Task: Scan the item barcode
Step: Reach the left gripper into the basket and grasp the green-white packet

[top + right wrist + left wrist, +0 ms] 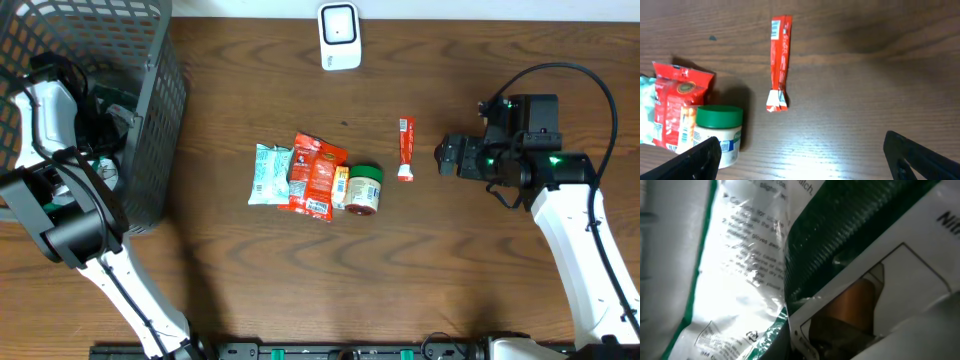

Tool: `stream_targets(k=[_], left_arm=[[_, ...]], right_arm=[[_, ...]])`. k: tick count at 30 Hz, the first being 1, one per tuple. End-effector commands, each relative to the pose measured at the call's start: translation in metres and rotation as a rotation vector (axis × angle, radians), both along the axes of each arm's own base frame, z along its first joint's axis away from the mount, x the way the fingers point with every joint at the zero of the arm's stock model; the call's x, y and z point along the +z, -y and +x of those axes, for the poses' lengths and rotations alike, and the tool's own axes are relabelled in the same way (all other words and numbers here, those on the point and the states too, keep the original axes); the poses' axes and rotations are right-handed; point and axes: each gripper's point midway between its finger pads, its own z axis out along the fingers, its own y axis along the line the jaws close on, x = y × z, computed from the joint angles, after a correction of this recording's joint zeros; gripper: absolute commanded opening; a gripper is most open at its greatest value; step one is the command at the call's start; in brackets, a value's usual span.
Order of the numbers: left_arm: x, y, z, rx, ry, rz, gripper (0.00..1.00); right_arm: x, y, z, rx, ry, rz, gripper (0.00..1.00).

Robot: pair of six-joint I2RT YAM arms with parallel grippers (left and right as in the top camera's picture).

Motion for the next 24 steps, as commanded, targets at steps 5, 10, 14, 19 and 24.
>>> stream_targets(k=[5, 10, 14, 19, 24], left_arm=[[0.208, -0.009, 0.027, 0.065, 0.532, 0.213, 0.07], [0.348, 0.020, -0.015, 0.113, 0.879, 0.307, 0.07], [0.389, 0.066, -0.050, 0.117, 0.976, 0.261, 0.07], [0.390, 0.166, -0.071, -0.080, 0.979, -0.026, 0.07], [0.367, 0.285, -0.068, -0.302, 0.887, -0.415, 0.07]], right_arm=[[0.052, -0.002, 0.002, -0.028, 0.142, 0.048, 0.96], [0.088, -0.007, 0.001, -0.011, 0.176, 0.072, 0.96], [0.109, -0.008, -0.001, -0.006, 0.193, 0.077, 0.97], [0.113, -0.003, -0.007, -0.020, 0.173, 0.076, 0.99], [0.118, 0.022, -0.014, -0.091, 0.139, 0.103, 0.99]])
